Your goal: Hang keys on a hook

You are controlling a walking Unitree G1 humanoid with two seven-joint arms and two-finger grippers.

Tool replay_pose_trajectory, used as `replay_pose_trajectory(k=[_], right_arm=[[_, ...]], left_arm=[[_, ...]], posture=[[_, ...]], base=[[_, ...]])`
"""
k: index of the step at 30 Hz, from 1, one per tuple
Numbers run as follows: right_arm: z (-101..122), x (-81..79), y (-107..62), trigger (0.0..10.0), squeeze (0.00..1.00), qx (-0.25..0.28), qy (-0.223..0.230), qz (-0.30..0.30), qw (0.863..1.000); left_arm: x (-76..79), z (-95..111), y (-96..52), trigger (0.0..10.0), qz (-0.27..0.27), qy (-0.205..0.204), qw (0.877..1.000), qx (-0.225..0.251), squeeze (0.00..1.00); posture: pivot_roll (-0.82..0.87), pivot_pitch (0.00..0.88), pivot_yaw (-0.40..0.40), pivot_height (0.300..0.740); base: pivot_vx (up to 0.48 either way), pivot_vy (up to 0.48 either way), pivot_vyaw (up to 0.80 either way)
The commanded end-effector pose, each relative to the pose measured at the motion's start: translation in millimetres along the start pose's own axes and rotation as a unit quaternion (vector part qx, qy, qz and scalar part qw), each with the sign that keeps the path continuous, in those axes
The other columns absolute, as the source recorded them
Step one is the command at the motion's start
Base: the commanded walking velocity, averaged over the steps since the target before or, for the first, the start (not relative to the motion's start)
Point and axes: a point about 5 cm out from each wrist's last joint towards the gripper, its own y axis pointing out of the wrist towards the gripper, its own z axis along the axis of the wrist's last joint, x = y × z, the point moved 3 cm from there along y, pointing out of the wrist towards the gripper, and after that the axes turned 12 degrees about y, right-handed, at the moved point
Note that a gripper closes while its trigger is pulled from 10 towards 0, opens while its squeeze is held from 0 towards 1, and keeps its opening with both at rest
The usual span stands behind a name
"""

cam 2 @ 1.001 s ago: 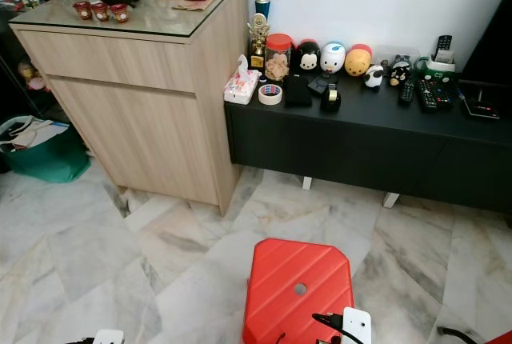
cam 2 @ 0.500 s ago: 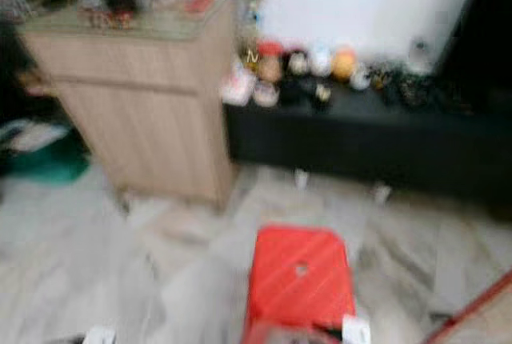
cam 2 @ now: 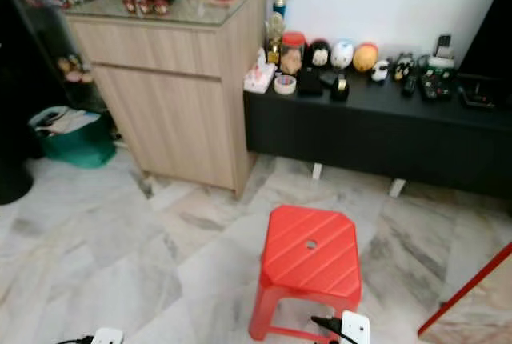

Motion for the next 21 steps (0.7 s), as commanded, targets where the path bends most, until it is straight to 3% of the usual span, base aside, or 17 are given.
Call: replay_pose_trajectory(k=[1,21], right_arm=[[-1.7,-1.2,-0.1,10.0,0.00,-0.001,0.010,-0.002,1.000],[-0.1,-2.2,0.1,10.0,0.00,0.003,0.018,-0.005,1.000]], left_arm=[[-7.9,5.0,0.7,10.0,0.007,0.007,1.000,0.003,0.00],[-16.9,6.7,0.0,10.0,0.010,0.008,1.000,0.005,0.00]], posture=[[0.04,0.000,0.016,0.740],[0.03,0.000,0.038,0.740]], base=[[-0.285,0.000,0.00],[-0.283,0.000,0.00]])
